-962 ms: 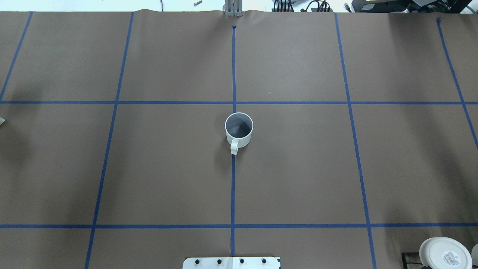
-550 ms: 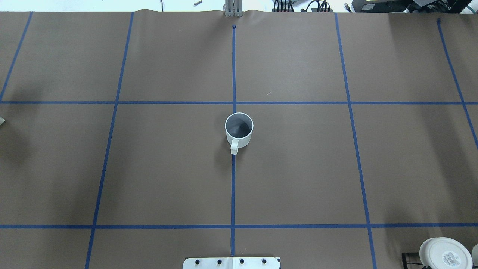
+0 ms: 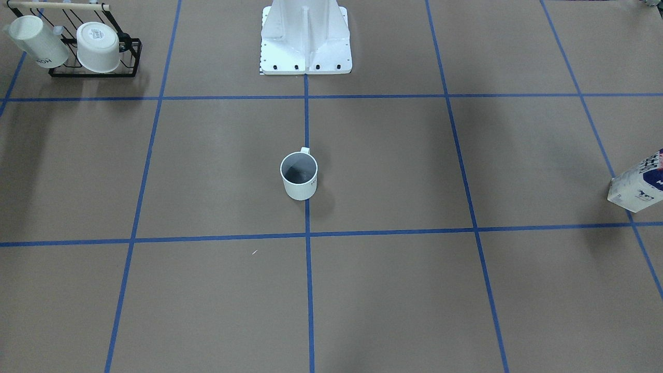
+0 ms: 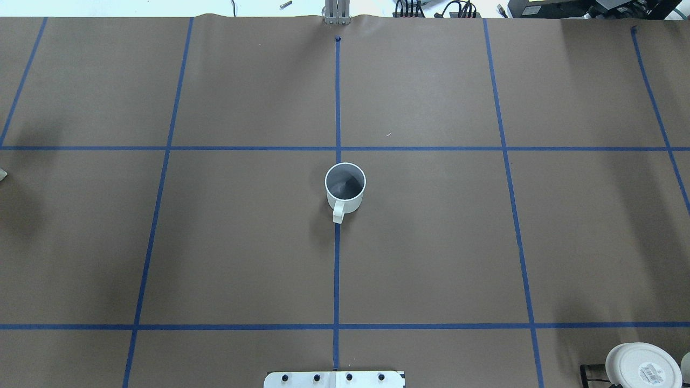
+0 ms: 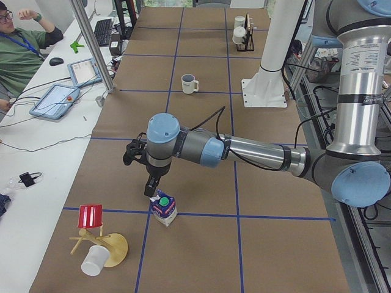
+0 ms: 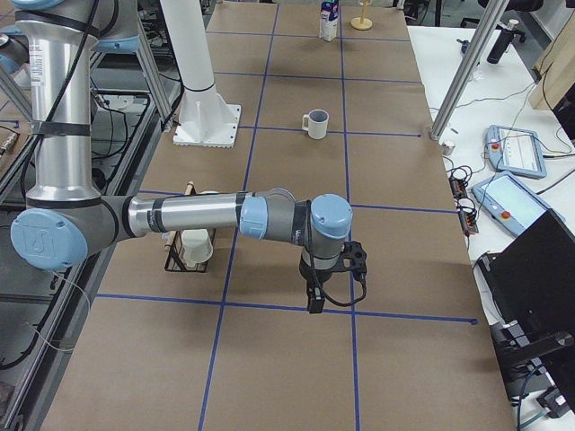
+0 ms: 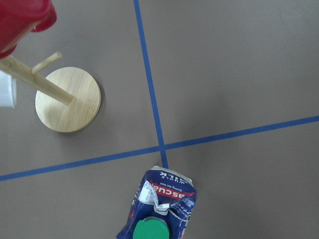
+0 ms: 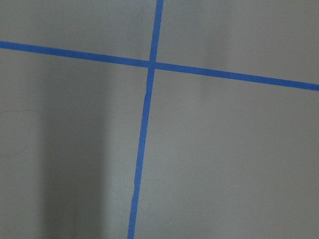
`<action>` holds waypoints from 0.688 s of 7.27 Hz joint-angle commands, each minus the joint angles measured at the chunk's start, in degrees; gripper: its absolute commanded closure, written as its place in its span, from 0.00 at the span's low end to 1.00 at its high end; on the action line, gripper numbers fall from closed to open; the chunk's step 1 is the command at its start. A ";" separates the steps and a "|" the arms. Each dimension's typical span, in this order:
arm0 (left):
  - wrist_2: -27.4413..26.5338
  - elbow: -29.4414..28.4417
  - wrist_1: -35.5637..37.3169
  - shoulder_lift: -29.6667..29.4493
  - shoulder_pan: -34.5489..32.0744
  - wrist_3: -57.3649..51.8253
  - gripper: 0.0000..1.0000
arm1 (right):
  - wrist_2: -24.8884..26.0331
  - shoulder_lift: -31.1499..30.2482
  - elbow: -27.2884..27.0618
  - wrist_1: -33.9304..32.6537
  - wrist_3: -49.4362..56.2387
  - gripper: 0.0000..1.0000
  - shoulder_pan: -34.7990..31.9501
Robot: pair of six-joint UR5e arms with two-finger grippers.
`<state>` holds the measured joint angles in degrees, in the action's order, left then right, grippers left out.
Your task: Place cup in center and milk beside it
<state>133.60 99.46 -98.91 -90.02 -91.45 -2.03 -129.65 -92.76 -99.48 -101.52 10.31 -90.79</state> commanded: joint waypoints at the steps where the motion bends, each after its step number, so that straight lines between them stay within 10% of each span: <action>1: 0.00 -2.78 -5.66 -0.77 1.96 -3.31 0.02 | -0.08 0.12 -0.01 0.00 -0.03 0.00 0.00; 5: -0.09 -7.71 -9.90 -0.51 4.79 -27.92 0.04 | -0.08 0.12 0.07 0.00 -0.03 0.00 0.00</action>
<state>133.28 92.72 -108.37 -90.61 -86.72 -23.75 -129.72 -92.67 -99.41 -101.51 10.28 -90.79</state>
